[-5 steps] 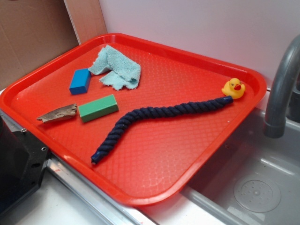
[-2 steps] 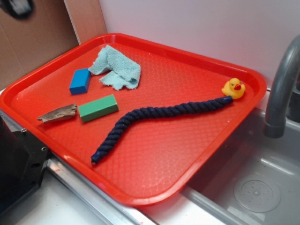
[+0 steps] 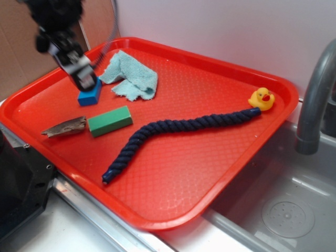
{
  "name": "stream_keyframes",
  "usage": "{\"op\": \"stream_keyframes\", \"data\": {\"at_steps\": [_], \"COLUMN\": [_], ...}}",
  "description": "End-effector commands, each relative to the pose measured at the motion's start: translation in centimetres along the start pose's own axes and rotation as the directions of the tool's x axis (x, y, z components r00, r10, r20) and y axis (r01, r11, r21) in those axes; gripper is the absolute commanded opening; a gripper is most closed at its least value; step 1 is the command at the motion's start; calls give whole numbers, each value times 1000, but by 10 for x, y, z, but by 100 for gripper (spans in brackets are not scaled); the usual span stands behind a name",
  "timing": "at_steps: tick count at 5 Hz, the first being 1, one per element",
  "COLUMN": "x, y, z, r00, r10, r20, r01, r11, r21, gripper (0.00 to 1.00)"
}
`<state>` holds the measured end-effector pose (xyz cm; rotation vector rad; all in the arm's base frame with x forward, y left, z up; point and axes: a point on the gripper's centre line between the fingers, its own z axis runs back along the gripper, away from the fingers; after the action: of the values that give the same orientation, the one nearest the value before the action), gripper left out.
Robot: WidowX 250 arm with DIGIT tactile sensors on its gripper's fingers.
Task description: Grab the green block.
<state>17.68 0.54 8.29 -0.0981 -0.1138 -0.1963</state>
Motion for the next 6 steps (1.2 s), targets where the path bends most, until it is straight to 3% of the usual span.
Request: {"op": "stream_keyframes", "data": {"at_steps": [1, 3, 4, 5, 6], "x": [5, -6, -7, -7, -8], "y": [-11, 8, 8, 7, 6], "z": [-36, -62, -61, -35, 12], "r00": [997, 993, 995, 998, 1000], "r10": [-59, -50, -35, -33, 0], "r20": [-41, -110, -95, -47, 6], "r01": [62, 59, 45, 37, 0], "r11": [995, 995, 994, 995, 996], "r21": [79, 85, 100, 90, 86], "gripper": [100, 100, 9, 0, 0]}}
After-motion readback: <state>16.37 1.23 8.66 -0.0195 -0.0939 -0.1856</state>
